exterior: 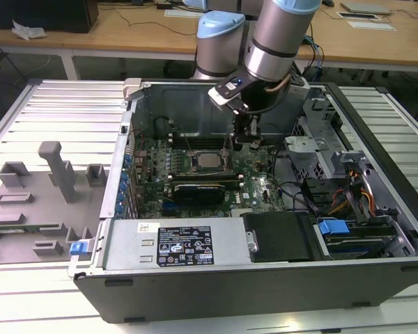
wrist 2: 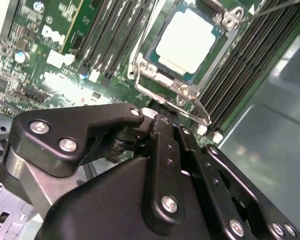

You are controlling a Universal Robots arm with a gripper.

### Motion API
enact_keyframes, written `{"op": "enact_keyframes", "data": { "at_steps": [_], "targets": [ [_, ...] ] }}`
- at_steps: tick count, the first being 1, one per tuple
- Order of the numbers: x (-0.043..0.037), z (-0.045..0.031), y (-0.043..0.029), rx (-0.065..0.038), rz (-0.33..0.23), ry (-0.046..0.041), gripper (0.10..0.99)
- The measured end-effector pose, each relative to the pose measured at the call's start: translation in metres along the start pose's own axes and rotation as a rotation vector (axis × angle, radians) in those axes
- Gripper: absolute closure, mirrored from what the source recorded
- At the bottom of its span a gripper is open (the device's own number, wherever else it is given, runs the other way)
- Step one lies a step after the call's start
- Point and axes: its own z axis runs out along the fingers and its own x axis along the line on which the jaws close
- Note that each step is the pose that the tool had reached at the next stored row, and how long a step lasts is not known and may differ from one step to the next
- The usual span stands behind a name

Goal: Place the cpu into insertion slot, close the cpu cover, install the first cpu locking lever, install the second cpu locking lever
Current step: 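Close the cpu cover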

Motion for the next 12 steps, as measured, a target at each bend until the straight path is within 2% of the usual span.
{"op": "enact_keyframes", "data": {
  "at_steps": [3,6,8,9,12],
  "targets": [
    [0.0001,0.0022,-0.0144,-0.013,0.0,-0.0002,0.98],
    [0.0002,0.0031,-0.0206,-0.022,0.0,-0.0004,0.98],
    [0.0002,0.0039,-0.0263,-0.039,0.0,-0.0004,0.98],
    [0.0003,0.0046,-0.0301,-0.055,0.0,-0.0005,0.98],
    [0.0003,0.0061,-0.0395,-0.117,0.0,-0.0011,0.98]
  ]
}}
